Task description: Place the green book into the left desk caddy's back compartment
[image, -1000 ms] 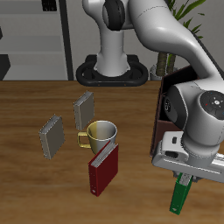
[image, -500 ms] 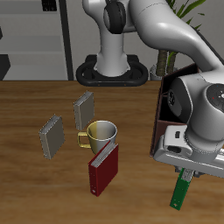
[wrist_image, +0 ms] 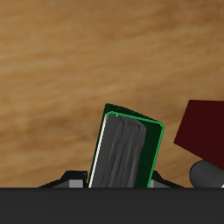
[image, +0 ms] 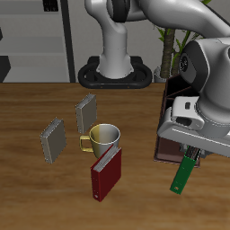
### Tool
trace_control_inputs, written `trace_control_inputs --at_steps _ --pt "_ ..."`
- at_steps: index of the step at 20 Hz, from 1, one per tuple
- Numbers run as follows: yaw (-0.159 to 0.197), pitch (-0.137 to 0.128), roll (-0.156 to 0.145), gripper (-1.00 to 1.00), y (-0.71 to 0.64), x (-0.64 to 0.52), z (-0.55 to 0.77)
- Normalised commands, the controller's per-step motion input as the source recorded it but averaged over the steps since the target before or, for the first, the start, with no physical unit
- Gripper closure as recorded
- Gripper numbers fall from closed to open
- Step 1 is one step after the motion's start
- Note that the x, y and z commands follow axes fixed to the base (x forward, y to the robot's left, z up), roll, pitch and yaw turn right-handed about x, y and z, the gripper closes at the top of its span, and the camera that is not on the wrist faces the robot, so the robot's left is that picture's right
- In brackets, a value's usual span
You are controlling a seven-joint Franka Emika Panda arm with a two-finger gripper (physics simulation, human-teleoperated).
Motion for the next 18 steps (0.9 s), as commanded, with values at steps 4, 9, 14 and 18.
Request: trace_control_inputs --at_steps 4,9,14,18 --pt "0.007 -0.095 -0.064 1.0 -0.35 -0.4 0.66" --pt "0.019 -0.087 -0.024 1.0 -0.19 -0.42 0.56" --pt "0.102 -0.115 -0.016 1.0 -0.09 -0.49 0.49" --pt "0.101 -0.074 -0.012 1.0 -0.07 -0.45 0.29"
